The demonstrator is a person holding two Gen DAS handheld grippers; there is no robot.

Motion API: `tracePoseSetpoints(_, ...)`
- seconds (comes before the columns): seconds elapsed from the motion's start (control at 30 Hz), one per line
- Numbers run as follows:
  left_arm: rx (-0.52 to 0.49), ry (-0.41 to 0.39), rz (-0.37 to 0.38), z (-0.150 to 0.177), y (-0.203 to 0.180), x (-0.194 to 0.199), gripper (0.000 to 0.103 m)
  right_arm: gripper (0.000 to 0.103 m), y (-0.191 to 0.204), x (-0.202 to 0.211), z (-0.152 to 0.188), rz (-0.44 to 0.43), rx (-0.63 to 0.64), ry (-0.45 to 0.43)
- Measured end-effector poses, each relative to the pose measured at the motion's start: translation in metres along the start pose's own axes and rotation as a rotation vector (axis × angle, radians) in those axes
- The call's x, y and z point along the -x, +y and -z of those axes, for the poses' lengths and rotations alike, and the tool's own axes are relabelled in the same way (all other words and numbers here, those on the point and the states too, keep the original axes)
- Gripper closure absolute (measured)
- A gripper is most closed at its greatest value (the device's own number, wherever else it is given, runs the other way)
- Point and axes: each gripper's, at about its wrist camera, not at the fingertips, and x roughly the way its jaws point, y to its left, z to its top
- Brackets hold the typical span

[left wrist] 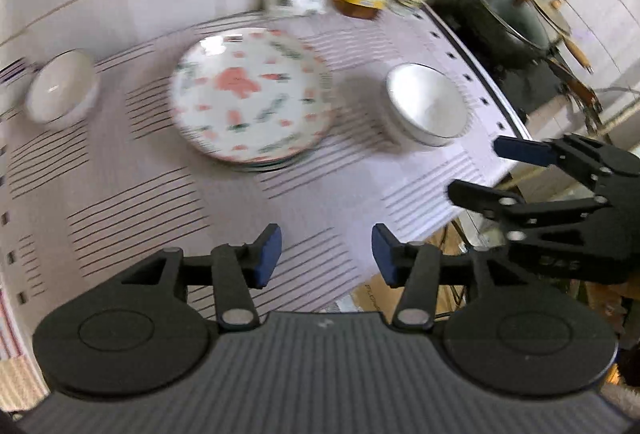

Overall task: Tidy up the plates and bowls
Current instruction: 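Move both tools to the white bowl beside the rice cooker, then close the left tool on the third bowl rim while the right tool grips it too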

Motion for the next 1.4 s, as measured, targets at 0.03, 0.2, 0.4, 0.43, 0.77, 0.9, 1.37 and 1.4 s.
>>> tracePoseSetpoints(0.03, 0.018, -0.01, -0.013, 0.005, 0.015, 0.007, 0.052, 0.027, 0.009, 0.001, -0.003, -0.011, 0.013, -0.014)
tracePoseSetpoints(0.2, 0.131, -0.041, -0.066, 0.027, 0.087, 0.034, 0.048, 0.025, 0.055, -0.003, -0.017, -0.102, 0.082, -0.083)
tracePoseSetpoints(0.4, 0.249, -0.094, -0.149, 0.034, 0.17, 0.055, 0.044, 0.017, 0.106, -0.04, -0.037, -0.221, 0.119, -0.138)
tracePoseSetpoints(0.43, 0.266, -0.108, -0.165, 0.034, 0.182, 0.057, 0.044, 0.017, 0.116, -0.048, -0.041, -0.232, 0.134, -0.155)
tracePoseSetpoints(0.77, 0.384, -0.245, -0.231, 0.012, 0.268, 0.037, 0.038, 0.017, 0.176, -0.132, -0.095, -0.286, 0.116, -0.227)
tracePoseSetpoints(0.9, 0.403, -0.271, -0.236, -0.002, 0.293, 0.018, 0.037, 0.022, 0.178, -0.186, -0.115, -0.3, 0.021, -0.187)
tracePoseSetpoints(1.37, 0.414, -0.253, -0.272, -0.059, 0.328, -0.062, 0.037, 0.05, 0.181, -0.305, -0.136, -0.203, -0.238, -0.069)
tracePoseSetpoints(1.4, 0.413, -0.243, -0.279, -0.061, 0.33, -0.067, 0.037, 0.058, 0.18, -0.311, -0.137, -0.196, -0.255, -0.056)
